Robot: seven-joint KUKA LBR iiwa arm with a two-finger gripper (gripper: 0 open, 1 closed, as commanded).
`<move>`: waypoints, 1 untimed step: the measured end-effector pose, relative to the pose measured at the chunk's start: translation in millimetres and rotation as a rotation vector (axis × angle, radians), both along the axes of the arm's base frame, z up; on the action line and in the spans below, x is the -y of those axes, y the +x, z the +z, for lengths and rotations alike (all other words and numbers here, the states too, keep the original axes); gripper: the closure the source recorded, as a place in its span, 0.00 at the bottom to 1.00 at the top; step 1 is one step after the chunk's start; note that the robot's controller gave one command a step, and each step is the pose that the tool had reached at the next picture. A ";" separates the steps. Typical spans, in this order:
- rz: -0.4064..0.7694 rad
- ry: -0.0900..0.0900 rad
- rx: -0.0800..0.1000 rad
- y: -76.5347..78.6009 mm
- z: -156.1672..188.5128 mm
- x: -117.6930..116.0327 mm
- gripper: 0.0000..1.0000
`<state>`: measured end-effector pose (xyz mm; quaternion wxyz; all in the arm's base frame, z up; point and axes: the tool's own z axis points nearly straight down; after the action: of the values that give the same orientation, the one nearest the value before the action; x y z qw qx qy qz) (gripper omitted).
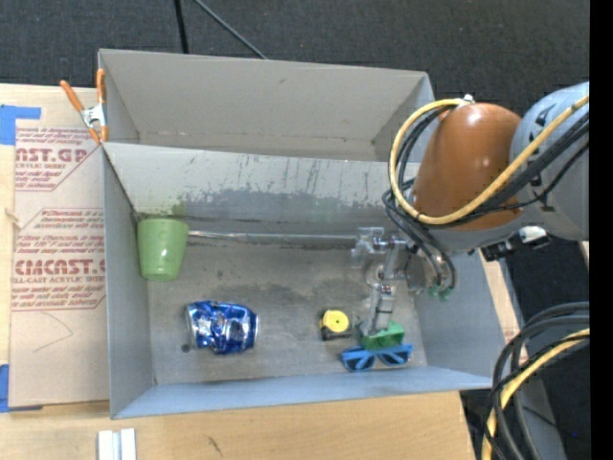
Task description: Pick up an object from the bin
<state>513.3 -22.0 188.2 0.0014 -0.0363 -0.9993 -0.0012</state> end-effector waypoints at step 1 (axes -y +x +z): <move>0.038 -0.002 -0.006 -24.2 -105.2 24.6 0.00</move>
Offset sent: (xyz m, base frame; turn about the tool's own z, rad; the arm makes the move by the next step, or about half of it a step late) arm -0.0213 -0.0243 -0.1002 -0.0401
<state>489.1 -46.7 83.0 0.0045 -0.0171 -0.9998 0.0000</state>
